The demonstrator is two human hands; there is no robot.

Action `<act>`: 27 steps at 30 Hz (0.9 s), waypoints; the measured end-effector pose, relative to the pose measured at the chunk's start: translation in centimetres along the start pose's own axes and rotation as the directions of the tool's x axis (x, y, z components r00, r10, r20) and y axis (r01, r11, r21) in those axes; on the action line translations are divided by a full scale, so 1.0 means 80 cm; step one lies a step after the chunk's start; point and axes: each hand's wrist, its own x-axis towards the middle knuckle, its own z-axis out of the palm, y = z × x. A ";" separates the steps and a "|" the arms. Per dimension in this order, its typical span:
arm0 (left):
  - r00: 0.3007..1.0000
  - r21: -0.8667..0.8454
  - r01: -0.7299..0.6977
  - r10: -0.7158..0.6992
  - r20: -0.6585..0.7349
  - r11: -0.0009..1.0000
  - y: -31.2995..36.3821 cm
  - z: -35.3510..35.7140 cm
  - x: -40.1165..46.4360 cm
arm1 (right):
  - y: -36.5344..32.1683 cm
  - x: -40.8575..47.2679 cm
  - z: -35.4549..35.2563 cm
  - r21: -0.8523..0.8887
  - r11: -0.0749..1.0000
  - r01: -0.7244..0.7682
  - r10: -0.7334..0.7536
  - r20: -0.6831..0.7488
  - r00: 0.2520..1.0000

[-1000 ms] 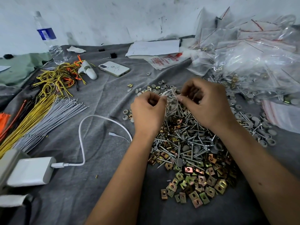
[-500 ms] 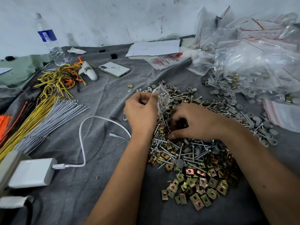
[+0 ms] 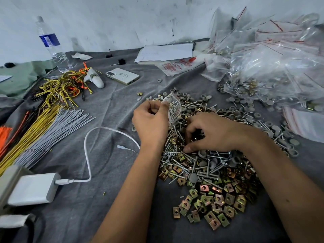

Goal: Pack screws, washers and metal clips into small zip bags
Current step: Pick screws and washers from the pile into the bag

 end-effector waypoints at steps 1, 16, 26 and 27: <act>1.000 -0.001 -0.001 0.001 -0.001 1.000 0.000 0.000 0.000 | 0.000 0.000 0.001 0.029 0.999 0.013 -0.012 -0.031 0.999; 0.986 0.073 -0.092 0.081 0.148 0.993 0.004 0.006 -0.009 | 0.009 -0.004 -0.006 0.339 0.912 0.229 0.069 -0.679 0.731; 0.974 0.013 -0.047 0.043 0.223 0.999 0.004 0.008 -0.010 | 0.010 0.001 -0.002 0.169 0.961 0.219 -0.023 -0.740 0.673; 0.977 0.001 -0.033 0.032 0.209 0.999 0.003 0.008 -0.009 | 0.011 -0.001 -0.003 0.206 0.952 0.228 0.001 -0.743 0.669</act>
